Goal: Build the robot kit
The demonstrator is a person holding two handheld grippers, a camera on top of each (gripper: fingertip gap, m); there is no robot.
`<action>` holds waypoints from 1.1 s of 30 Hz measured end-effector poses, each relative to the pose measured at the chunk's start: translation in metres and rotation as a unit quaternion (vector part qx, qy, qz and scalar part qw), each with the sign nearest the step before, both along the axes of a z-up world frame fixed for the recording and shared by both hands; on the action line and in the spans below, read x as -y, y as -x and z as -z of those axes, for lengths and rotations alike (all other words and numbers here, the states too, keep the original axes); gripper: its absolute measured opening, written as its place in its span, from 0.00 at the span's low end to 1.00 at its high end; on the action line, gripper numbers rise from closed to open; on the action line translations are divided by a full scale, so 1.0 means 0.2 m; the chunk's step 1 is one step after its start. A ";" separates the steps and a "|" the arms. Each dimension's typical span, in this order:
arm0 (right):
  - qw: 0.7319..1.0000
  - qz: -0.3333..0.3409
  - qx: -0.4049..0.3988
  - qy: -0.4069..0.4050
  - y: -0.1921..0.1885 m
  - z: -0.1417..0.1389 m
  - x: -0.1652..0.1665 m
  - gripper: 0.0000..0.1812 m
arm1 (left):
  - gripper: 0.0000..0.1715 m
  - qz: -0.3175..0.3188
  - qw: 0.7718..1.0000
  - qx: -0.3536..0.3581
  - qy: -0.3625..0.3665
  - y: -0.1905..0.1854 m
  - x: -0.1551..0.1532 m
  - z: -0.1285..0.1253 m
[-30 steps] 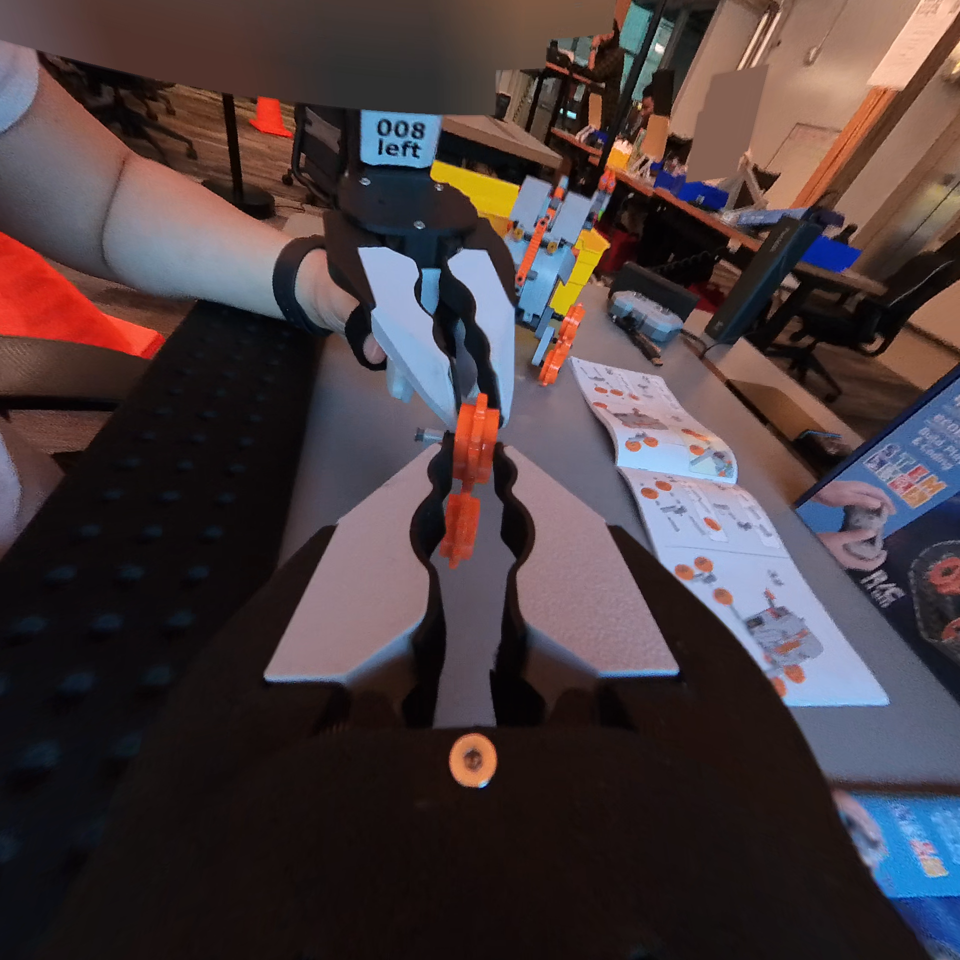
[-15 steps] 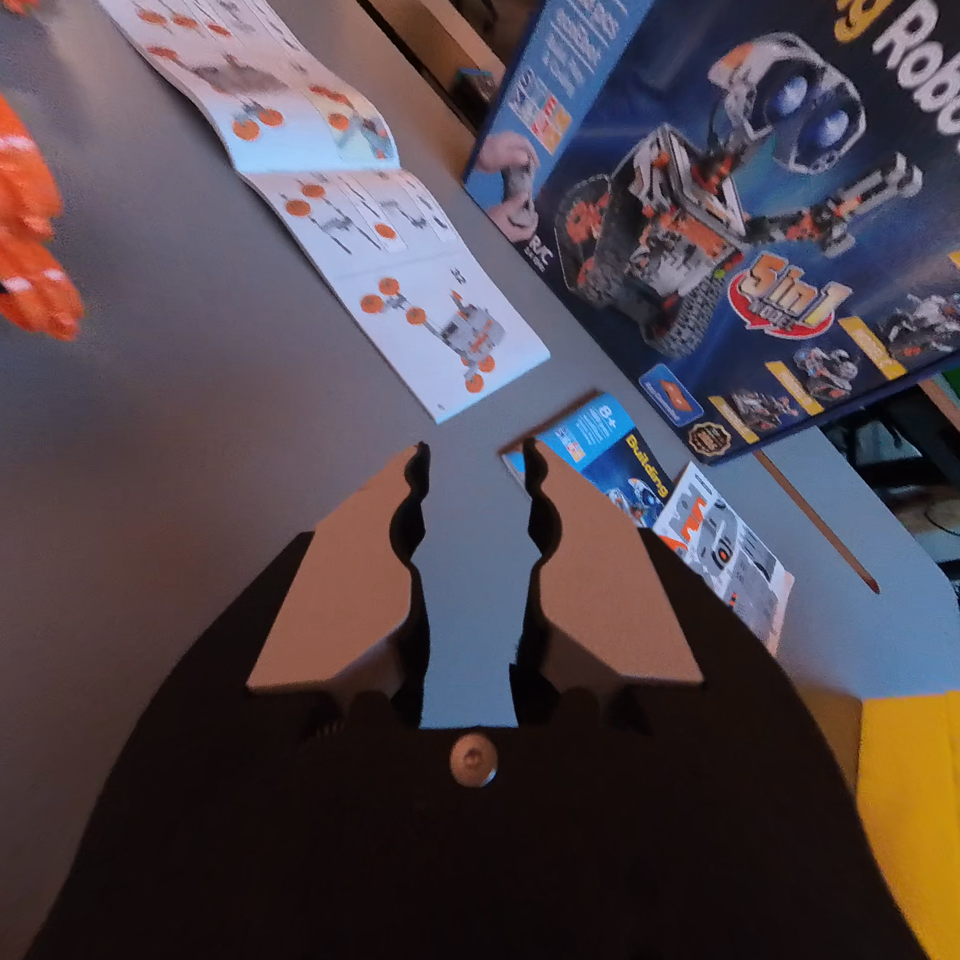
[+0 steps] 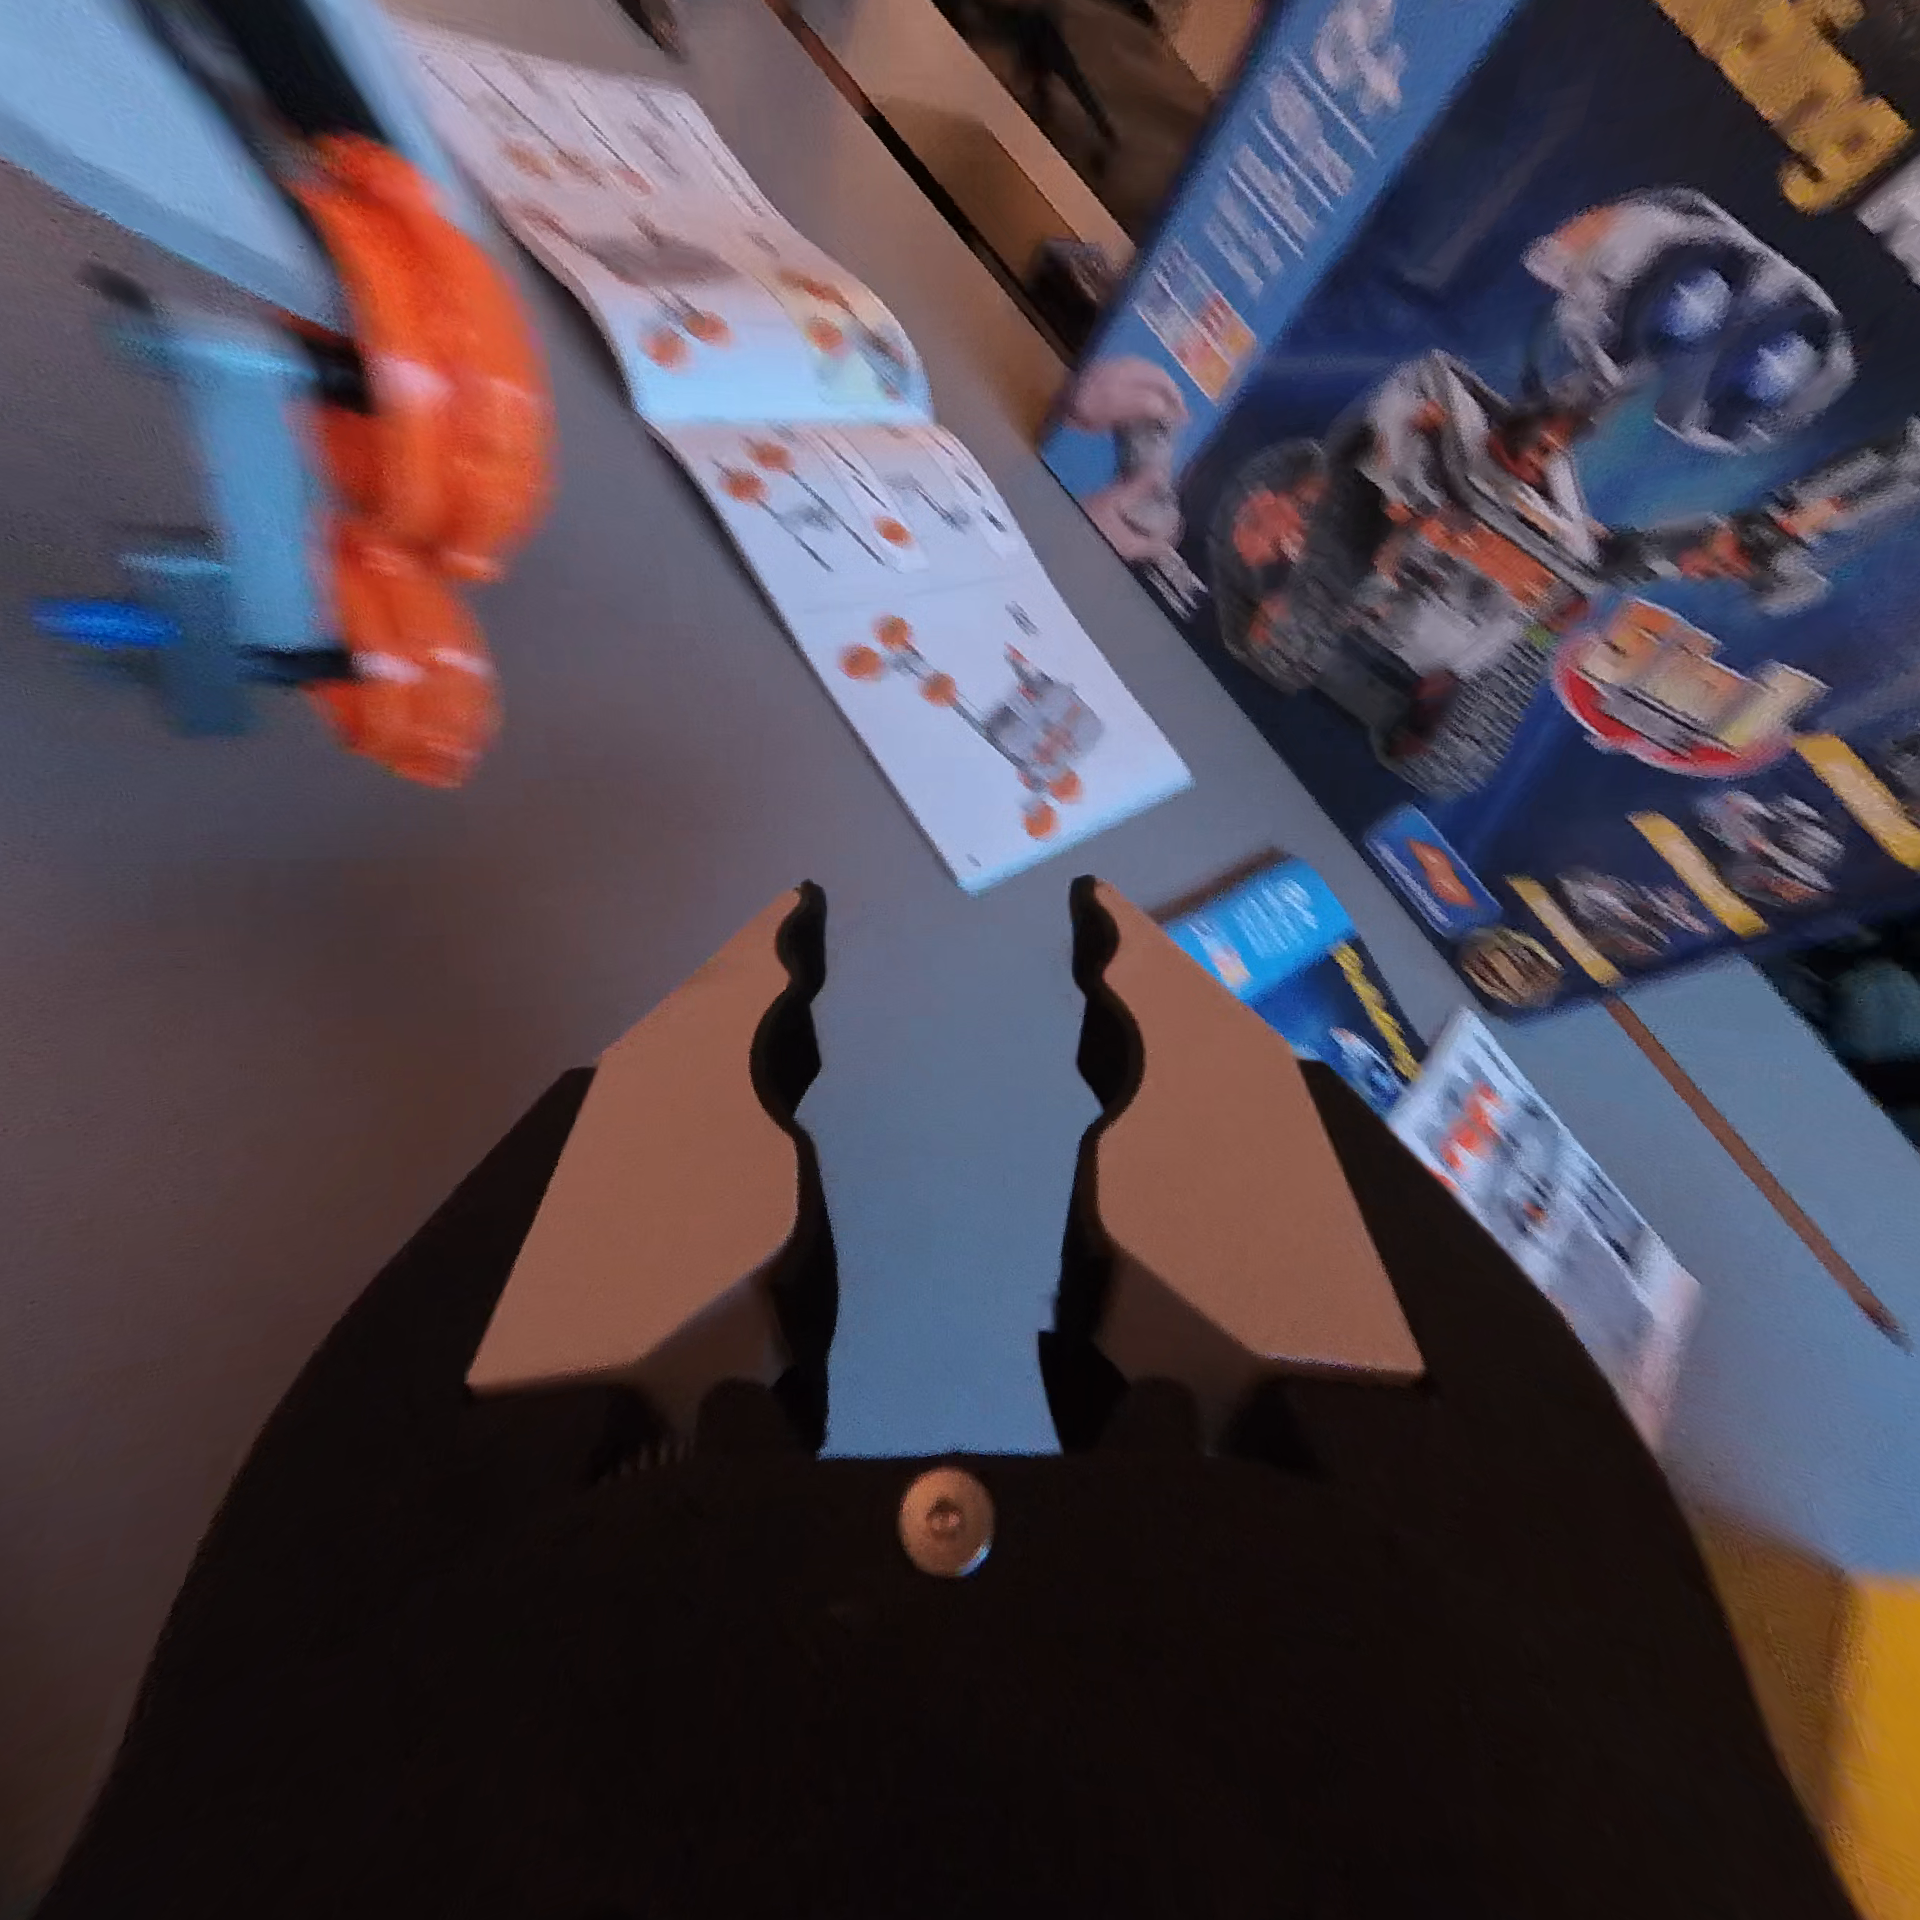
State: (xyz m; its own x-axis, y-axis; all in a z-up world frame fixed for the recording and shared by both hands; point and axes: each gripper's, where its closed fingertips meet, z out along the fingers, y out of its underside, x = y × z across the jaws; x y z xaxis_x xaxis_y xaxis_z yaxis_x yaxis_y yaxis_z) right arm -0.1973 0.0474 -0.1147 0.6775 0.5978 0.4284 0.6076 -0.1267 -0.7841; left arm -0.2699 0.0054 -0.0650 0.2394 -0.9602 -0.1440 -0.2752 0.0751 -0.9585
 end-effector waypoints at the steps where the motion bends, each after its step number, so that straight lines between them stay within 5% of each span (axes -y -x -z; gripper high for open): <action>1: 0.998 -0.047 -0.041 0.006 0.06 -0.03 0.04 0.26 | 0.07 0.001 1.000 0.005 0.000 -0.01 -0.01 -0.02; 4: 0.967 -0.161 -0.195 0.029 0.20 -0.19 0.18 0.25 | 0.07 -0.004 1.000 0.025 -0.008 -0.01 -0.04 -0.03; 7: 0.941 -0.196 -0.268 0.066 0.26 -0.25 0.23 0.35 | 0.06 0.005 0.999 0.040 -0.007 0.01 -0.02 -0.01; 15: 0.933 -0.219 -0.270 0.095 0.40 -0.21 0.26 0.30 | 0.06 0.000 0.999 0.021 -0.045 0.01 0.02 0.01; 18: 0.943 -0.222 -0.236 0.079 0.40 -0.19 0.27 0.18 | 0.06 -0.003 0.999 0.019 -0.050 0.02 0.03 0.01; 33: 0.936 -0.221 -0.251 0.104 0.43 -0.17 0.30 0.19 | 0.06 -0.023 0.993 -0.012 -0.111 0.03 0.06 0.02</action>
State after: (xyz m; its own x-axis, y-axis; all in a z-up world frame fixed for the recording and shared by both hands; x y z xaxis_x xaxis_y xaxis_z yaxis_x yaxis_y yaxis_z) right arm -0.2833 -0.0127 -0.0805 0.4283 0.9030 -0.0358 0.1974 -0.1321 -0.9714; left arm -0.2752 -0.0069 -0.0698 0.2766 -0.8922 -0.3570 -0.3051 0.2707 -0.9130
